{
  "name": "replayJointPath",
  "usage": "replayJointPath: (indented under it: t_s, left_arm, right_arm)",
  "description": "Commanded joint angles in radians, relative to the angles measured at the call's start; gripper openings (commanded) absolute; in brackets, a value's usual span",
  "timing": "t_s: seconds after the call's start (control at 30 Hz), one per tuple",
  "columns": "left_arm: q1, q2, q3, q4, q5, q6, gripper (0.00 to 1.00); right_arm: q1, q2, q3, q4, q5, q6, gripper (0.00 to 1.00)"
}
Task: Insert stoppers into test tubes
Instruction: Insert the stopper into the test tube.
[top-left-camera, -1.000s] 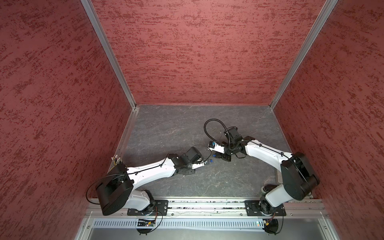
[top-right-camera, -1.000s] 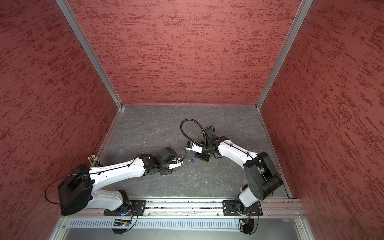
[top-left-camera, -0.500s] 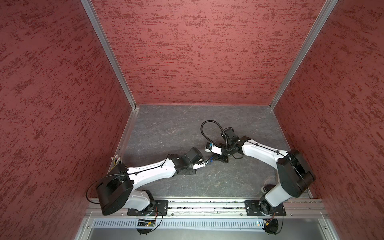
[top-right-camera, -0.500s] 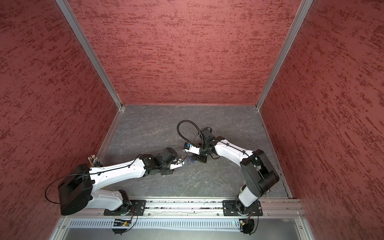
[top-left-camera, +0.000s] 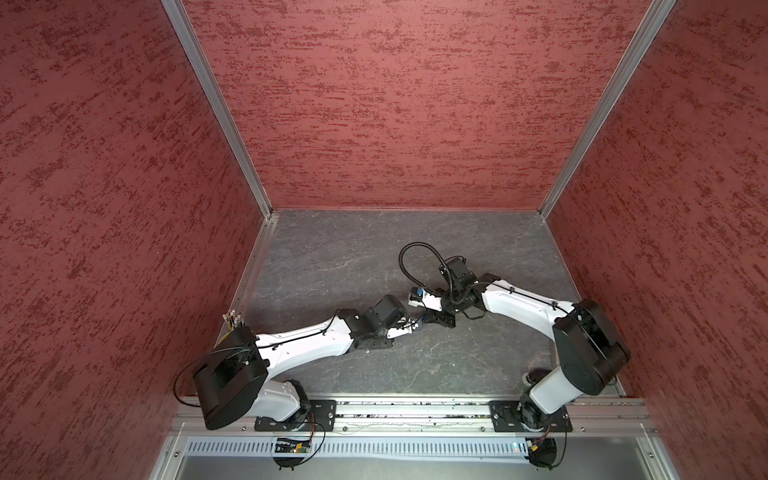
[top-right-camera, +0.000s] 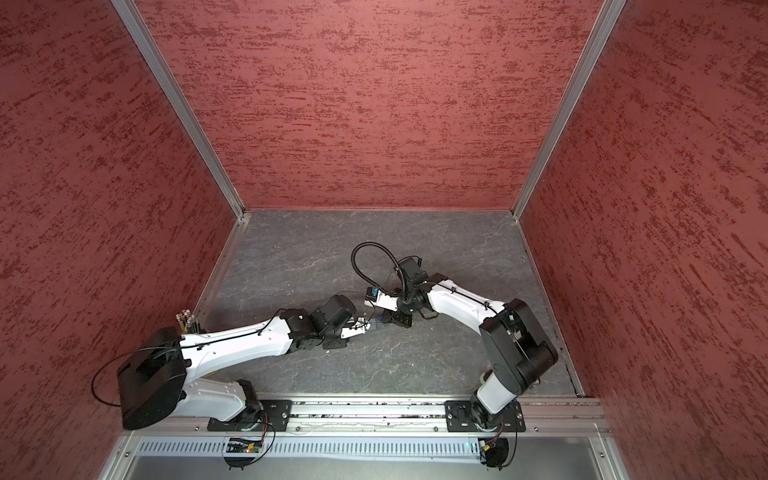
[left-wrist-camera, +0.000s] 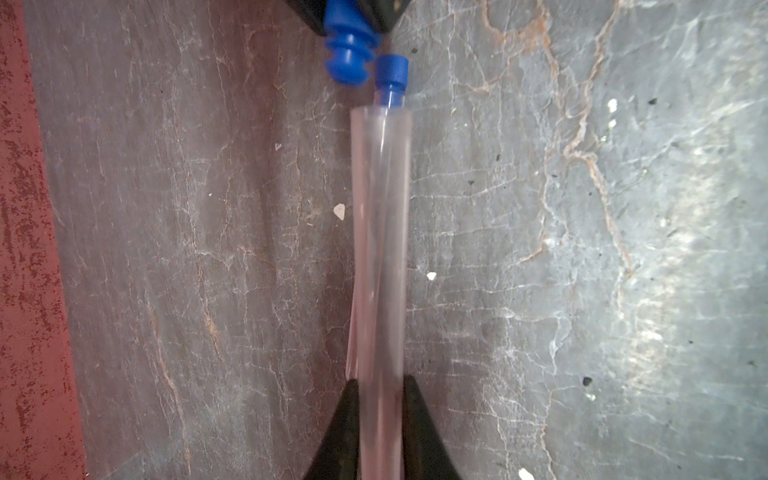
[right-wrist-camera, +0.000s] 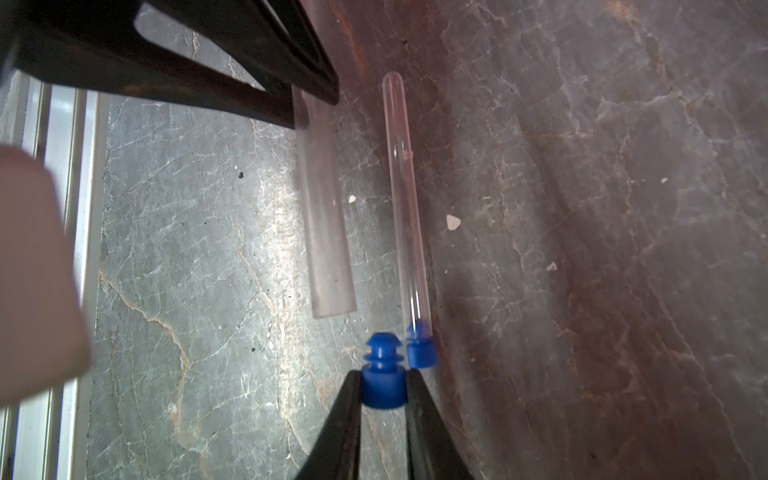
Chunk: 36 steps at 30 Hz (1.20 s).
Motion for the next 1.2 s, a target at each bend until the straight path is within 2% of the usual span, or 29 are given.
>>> replayJointPath:
  t_s: [0.0, 1.17]
  left_arm:
    - [-0.006, 0.01, 0.0, 0.022, -0.011, 0.009, 0.18]
    - [-0.014, 0.019, 0.002, 0.026, -0.011, 0.018, 0.18]
  right_arm:
    - [0.011, 0.009, 0.016, -0.023, -0.039, 0.008, 0.21]
    - [0.029, 0.014, 0.027, -0.04, -0.039, -0.008, 0.21]
